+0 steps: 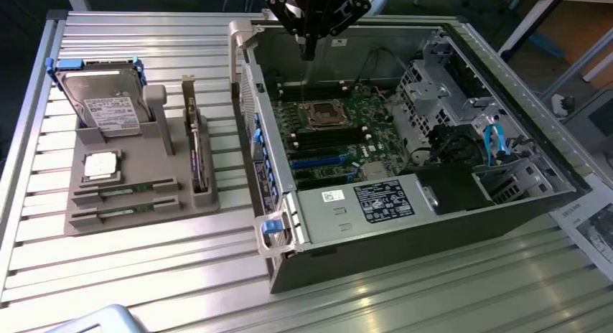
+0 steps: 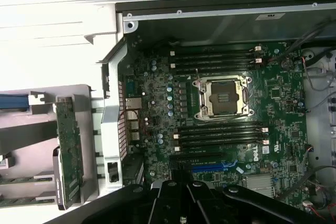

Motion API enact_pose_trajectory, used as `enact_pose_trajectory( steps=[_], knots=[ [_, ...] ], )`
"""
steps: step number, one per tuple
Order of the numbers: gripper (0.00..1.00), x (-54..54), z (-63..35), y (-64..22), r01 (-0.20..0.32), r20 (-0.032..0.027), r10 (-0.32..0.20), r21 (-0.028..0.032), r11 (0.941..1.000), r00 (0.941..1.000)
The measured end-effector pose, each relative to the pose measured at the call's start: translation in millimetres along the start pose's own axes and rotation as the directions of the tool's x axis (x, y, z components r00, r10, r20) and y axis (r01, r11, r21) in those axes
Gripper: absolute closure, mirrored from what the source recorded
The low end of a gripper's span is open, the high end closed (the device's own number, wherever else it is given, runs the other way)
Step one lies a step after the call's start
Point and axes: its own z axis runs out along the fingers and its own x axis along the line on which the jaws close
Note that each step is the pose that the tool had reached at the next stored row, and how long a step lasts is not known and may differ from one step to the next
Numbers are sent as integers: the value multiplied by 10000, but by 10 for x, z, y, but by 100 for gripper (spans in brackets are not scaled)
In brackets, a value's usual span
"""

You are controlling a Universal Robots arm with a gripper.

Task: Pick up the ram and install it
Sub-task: 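Reach for the ram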

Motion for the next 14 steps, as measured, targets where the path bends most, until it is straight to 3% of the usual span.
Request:
enact_pose_trajectory(
  steps=[6, 14],
  knots=[
    [90, 48, -2, -4, 2, 0, -2, 1, 10000, 10000],
    [90, 216, -6, -17, 2, 0, -2, 1, 10000, 10000]
  ],
)
